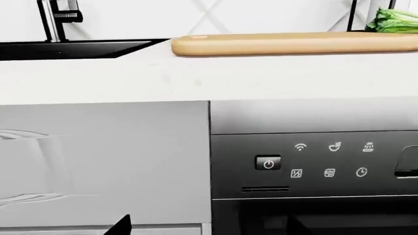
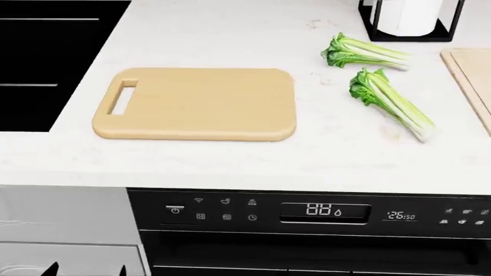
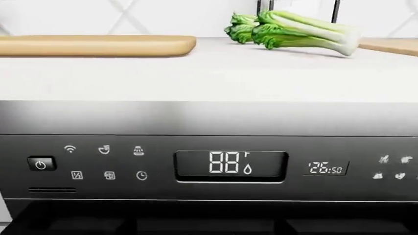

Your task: Place the celery and the celery on separate cutting boards.

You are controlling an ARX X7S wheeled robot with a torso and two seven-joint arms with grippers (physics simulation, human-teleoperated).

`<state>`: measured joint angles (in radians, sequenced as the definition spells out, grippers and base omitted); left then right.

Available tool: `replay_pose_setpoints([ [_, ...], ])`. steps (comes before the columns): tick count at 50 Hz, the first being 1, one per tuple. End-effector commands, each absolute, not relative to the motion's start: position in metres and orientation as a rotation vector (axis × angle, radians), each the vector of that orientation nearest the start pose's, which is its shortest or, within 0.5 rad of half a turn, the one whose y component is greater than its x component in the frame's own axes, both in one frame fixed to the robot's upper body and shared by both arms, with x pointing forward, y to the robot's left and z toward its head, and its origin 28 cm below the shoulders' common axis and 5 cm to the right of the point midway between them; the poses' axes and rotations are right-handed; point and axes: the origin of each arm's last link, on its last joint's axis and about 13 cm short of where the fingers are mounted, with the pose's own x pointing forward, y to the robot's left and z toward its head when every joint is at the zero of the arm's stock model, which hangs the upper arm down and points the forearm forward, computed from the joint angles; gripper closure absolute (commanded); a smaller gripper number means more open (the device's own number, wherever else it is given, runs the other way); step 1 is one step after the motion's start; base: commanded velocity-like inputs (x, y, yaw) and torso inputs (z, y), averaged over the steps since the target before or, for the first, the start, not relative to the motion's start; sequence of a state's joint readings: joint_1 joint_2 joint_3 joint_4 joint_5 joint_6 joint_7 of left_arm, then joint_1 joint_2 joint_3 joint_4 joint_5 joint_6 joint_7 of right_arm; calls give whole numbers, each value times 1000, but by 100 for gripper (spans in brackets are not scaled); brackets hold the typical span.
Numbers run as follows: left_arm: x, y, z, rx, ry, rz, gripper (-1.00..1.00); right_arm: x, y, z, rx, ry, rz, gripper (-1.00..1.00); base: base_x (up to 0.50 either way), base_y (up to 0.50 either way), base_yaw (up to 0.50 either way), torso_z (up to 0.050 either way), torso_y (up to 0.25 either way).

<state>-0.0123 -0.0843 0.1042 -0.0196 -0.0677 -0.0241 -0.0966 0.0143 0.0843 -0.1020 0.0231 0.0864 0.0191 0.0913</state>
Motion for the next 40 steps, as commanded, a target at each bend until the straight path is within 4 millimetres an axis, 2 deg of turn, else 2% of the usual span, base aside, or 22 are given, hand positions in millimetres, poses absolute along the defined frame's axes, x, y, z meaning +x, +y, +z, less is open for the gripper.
replay_pose_setpoints([
  [1, 211, 207, 9, 19, 43, 3, -100, 212, -97, 9, -3, 37, 5, -100, 0, -500, 0, 0, 0],
  [30, 213, 205, 8, 19, 51, 2, -100, 210, -97, 9, 0, 32, 0, -100, 0, -500, 0, 0, 0],
  [40, 213, 206, 7, 36, 72, 15, -100, 212, -97, 9, 0, 32, 4, -100, 0, -53, 0, 0, 0],
])
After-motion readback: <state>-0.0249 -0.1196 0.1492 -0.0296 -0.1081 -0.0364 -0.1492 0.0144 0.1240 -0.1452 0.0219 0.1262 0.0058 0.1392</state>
